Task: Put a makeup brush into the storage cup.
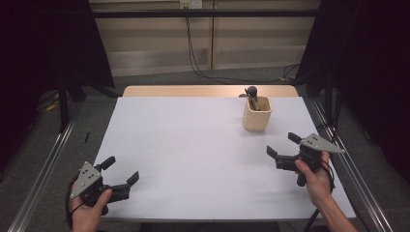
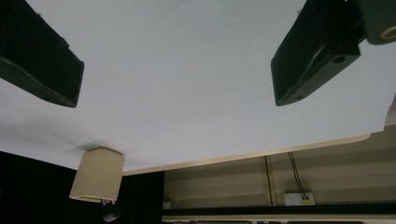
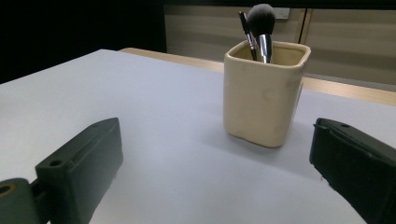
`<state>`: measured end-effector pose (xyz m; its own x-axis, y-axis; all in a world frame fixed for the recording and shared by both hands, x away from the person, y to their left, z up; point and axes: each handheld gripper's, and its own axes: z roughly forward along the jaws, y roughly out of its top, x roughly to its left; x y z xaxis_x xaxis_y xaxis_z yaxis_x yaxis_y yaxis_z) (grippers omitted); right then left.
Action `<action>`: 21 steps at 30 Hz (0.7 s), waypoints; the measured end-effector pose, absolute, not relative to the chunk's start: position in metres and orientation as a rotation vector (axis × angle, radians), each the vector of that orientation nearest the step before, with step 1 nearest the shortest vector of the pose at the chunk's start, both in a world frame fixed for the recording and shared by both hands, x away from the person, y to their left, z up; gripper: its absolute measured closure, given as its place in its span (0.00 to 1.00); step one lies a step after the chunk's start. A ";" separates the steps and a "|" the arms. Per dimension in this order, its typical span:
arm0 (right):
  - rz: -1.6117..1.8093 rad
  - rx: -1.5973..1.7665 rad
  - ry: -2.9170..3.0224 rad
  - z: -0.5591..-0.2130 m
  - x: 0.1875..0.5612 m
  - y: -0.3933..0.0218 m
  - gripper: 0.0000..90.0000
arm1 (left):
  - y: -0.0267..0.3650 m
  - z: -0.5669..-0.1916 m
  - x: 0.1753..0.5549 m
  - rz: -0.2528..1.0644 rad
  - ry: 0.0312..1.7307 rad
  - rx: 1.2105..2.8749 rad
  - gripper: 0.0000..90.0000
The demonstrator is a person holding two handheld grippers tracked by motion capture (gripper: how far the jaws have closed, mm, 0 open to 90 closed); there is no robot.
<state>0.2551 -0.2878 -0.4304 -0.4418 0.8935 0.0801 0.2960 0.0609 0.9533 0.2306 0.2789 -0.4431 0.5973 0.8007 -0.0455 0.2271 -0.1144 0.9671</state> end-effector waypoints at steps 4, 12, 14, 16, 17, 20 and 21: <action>1.388 1.192 1.780 -0.433 0.243 -0.289 0.02 | 0.279 -0.444 0.231 0.615 0.867 1.664 0.03; 1.353 1.228 1.772 -0.443 0.229 -0.298 0.02 | 0.279 -0.443 0.230 0.611 0.868 1.661 0.03; 1.348 1.239 1.765 -0.445 0.223 -0.299 0.02 | 0.280 -0.443 0.230 0.611 0.866 1.664 0.03; 1.332 1.241 1.763 -0.447 0.217 -0.301 0.02 | 0.280 -0.443 0.229 0.614 0.864 1.666 0.03; 1.337 1.254 1.758 -0.447 0.214 -0.303 0.02 | 0.280 -0.443 0.229 0.610 0.868 1.661 0.03; 1.316 1.260 1.745 -0.450 0.207 -0.308 0.02 | 0.280 -0.443 0.229 0.611 0.869 1.664 0.03; 1.310 1.267 1.737 -0.451 0.205 -0.309 0.02 | 0.280 -0.443 0.228 0.612 0.869 1.665 0.03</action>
